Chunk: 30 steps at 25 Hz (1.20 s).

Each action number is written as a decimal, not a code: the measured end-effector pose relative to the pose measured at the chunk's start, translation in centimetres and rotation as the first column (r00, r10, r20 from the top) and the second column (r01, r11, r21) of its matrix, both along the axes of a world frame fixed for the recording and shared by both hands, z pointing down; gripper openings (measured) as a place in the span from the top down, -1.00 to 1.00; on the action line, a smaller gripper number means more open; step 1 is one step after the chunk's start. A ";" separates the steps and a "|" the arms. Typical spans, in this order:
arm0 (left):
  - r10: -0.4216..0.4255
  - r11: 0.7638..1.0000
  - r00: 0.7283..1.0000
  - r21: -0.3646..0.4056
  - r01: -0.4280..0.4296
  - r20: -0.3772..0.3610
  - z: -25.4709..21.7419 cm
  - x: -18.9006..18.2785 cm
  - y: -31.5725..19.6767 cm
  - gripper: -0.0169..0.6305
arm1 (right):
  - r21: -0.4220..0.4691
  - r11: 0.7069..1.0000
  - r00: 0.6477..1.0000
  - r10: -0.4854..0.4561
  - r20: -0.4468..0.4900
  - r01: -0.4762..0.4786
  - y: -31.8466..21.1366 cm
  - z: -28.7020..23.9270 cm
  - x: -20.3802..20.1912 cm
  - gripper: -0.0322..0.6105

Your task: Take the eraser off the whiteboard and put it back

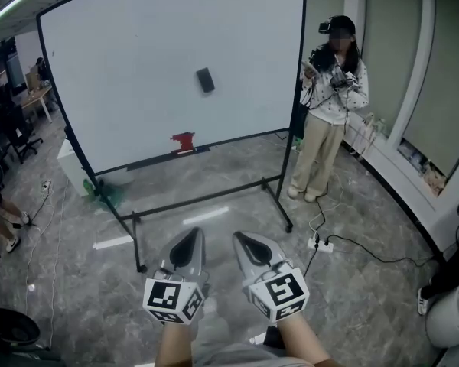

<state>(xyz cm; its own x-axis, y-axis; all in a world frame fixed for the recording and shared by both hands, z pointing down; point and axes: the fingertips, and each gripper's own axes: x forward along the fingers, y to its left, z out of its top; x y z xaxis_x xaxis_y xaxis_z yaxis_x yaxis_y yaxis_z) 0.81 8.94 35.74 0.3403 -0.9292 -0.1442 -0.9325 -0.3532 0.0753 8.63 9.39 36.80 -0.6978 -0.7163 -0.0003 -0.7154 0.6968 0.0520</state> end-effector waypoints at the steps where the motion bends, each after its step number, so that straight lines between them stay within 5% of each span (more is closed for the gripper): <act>1: 0.004 1.000 1.000 0.002 -0.004 -0.001 -0.1 -0.3 -1.1 0.95 | 0.003 1.000 1.000 0.004 -0.001 -0.004 -1.0 -0.1 -0.3 0.89; 15: 0.114 0.993 0.992 0.021 -0.115 0.062 -2.8 -6.1 -18.5 0.95 | 0.048 0.994 0.994 0.091 0.057 -0.094 -18.6 -3.4 -7.2 0.89; 22: 0.141 0.990 0.989 0.016 -0.142 0.040 -2.5 -8.1 -24.3 0.95 | 0.095 0.991 0.991 0.083 0.101 -0.093 -25.5 -5.5 -9.8 0.89; 30: 0.120 0.993 0.993 -0.007 -0.120 0.005 -1.5 -10.0 -31.1 0.95 | 0.157 0.977 0.990 0.139 0.035 -0.143 -34.4 -6.9 -10.6 0.75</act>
<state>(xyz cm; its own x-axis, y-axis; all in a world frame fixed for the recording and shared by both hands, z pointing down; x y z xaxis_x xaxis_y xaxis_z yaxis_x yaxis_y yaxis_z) -9.23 -22.20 34.26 0.4498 -0.8827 -0.1359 -0.8840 -0.4617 0.0734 -1.95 -25.05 29.85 -0.5879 -0.7973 -0.1368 -0.8084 0.5729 0.1355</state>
